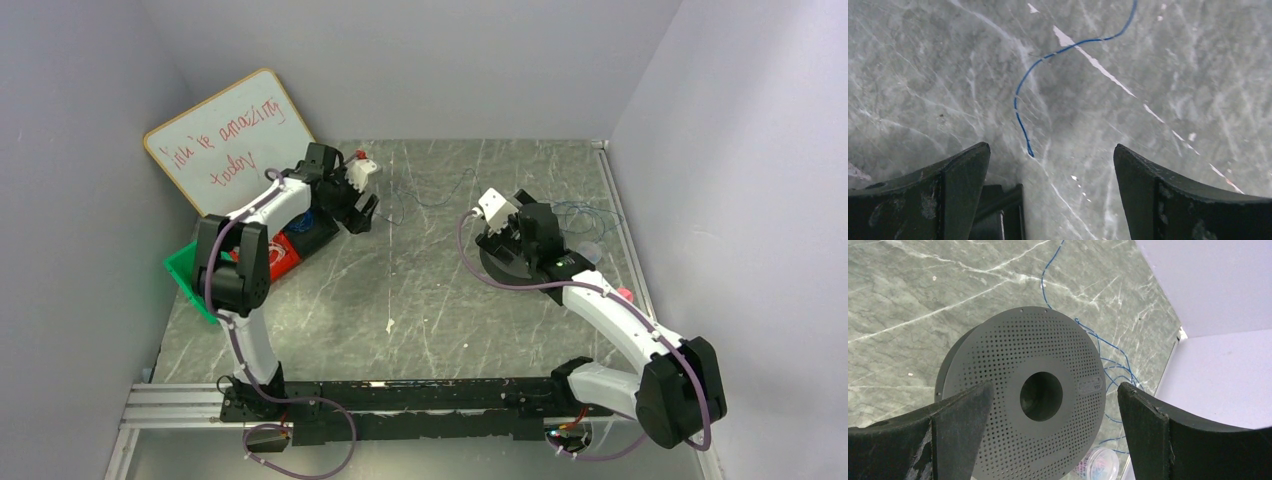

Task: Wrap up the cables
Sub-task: Pick up the cable reel from the center of the board.

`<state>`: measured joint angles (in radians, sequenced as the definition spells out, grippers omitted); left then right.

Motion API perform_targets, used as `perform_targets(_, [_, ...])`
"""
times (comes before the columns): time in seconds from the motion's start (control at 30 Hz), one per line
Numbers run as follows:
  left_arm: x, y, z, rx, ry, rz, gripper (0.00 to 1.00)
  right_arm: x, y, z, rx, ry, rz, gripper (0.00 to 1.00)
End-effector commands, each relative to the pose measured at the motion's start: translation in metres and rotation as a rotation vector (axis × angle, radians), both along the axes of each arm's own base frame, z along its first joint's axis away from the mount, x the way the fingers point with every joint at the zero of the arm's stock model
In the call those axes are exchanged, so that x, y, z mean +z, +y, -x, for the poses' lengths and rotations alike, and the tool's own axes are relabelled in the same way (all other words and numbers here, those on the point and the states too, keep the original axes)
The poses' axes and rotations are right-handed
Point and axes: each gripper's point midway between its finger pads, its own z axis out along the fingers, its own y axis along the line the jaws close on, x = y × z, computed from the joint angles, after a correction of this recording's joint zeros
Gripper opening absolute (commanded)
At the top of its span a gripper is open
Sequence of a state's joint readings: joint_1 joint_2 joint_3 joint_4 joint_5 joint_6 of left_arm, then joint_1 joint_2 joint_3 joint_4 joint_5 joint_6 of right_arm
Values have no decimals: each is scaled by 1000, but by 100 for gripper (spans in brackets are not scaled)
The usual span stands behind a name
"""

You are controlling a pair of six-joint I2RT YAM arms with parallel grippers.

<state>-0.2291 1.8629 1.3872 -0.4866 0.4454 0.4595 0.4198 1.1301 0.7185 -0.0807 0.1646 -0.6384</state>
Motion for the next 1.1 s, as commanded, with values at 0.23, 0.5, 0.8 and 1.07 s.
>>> perform_targets(0.23, [-23, 12, -37, 47, -40, -143, 41, 12, 5, -1, 19, -44, -54, 98])
perform_targets(0.5, [-33, 9, -35, 29, -16, -137, 26, 10, 6, 0, 25, -37, -54, 98])
perform_targets(0.8, [21, -18, -25, -92, -64, -72, 3, 31, 18, 5, 94, -45, -99, 98])
perform_targets(1.07, [132, -75, 48, -396, -160, 51, 3, 129, 103, 82, 673, 44, -348, 97])
